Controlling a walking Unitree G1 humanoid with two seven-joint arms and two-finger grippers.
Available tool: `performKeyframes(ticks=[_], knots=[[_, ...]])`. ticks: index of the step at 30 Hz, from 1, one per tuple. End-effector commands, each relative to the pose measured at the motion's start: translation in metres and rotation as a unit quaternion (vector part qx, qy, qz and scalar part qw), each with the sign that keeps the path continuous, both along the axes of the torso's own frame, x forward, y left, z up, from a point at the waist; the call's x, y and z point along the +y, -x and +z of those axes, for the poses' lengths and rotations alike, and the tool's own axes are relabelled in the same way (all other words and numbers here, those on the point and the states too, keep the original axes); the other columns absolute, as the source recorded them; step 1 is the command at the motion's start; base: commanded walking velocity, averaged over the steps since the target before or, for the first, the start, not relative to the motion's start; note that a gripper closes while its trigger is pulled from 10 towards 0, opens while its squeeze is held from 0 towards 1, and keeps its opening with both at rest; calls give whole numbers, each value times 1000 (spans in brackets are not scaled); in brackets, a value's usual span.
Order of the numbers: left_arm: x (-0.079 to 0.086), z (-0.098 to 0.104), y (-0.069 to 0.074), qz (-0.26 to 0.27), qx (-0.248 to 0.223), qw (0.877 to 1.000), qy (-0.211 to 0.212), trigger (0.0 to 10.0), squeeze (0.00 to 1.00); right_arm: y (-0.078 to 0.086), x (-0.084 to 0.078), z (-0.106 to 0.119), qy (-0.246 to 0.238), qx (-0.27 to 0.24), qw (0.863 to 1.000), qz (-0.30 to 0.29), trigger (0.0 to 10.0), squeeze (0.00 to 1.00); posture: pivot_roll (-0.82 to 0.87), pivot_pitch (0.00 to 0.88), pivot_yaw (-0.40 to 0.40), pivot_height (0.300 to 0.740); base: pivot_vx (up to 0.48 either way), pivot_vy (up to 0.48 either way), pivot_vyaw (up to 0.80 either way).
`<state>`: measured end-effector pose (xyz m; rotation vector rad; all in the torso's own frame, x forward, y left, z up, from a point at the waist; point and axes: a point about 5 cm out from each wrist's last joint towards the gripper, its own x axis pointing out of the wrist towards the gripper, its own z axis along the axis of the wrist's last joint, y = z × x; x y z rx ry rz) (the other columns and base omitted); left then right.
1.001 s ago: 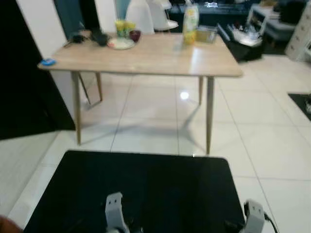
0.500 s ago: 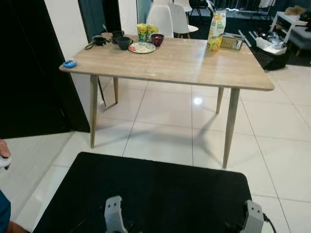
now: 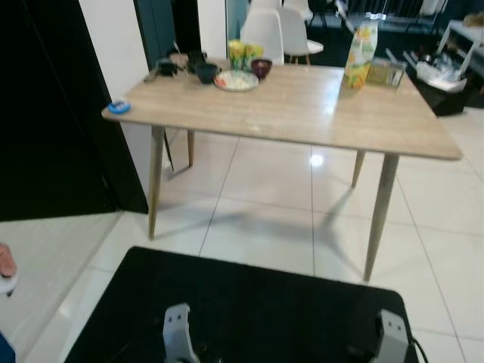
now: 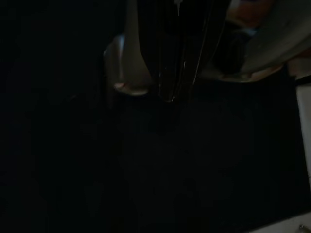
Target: Restocking fridge
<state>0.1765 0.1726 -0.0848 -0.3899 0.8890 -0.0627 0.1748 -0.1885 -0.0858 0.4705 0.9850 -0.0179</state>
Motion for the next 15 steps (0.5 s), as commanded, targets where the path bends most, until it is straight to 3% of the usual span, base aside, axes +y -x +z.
performKeyframes(ticks=[1,15], knots=[[-2,0,0,-6,2,1000,1,10000,0,4,-6,-1,5,8,1000,-8,10000,0,23,0,-50,740,266,0,0],[-3,-1,1,-3,3,1000,2,10000,0,3,-6,-1,6,7,1000,-5,10000,0,23,0,-51,740,372,0,0]])
